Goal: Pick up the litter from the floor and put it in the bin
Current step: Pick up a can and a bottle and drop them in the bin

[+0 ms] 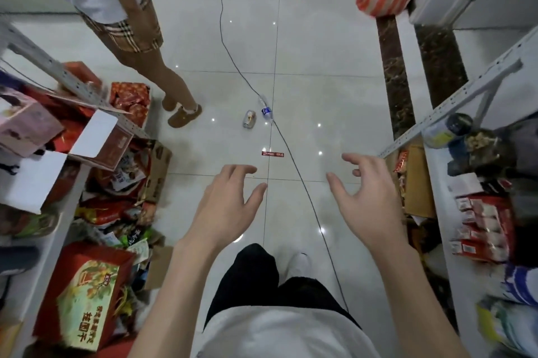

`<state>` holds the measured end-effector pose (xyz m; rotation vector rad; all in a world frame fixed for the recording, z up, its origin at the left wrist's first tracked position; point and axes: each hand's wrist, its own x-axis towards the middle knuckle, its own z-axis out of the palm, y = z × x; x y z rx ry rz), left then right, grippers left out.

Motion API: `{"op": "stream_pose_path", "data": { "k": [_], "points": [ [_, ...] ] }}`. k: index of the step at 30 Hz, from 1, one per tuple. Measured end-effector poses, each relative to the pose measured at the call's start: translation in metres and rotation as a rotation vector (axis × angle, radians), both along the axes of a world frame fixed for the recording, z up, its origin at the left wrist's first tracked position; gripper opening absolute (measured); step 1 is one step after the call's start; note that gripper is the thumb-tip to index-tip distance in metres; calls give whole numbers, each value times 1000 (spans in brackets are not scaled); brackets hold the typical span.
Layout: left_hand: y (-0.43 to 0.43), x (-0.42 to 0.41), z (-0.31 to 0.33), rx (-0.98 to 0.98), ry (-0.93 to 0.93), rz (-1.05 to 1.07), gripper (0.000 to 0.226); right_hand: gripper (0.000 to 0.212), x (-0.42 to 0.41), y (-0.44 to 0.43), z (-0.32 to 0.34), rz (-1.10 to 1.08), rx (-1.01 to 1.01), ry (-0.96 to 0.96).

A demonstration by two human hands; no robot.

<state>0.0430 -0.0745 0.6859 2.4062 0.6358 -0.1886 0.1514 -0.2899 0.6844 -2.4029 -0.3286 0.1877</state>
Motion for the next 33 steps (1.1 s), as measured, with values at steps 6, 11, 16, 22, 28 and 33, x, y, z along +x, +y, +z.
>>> {"op": "stream_pose_path", "data": {
  "k": [6, 11, 16, 22, 28, 33],
  "points": [
    [70, 67, -33, -35, 41, 70, 43, 43, 80, 62, -28, 48, -28, 33],
    [142, 130, -58, -60, 87, 91, 43, 45, 149, 129, -51, 29, -83, 87],
    [209, 191, -87, -59, 120, 65, 43, 43, 213, 193, -81, 3, -88, 96],
    [259, 267, -158, -73, 108, 73, 40, 43, 283, 250, -158, -16, -87, 145],
    [284, 362, -310, -46, 122, 76, 42, 40, 349, 308, -312, -30, -36, 230],
    [314, 430, -460, -13, 130, 82, 43, 42, 413, 343, -468, 44, -55, 201]
  ]
}}
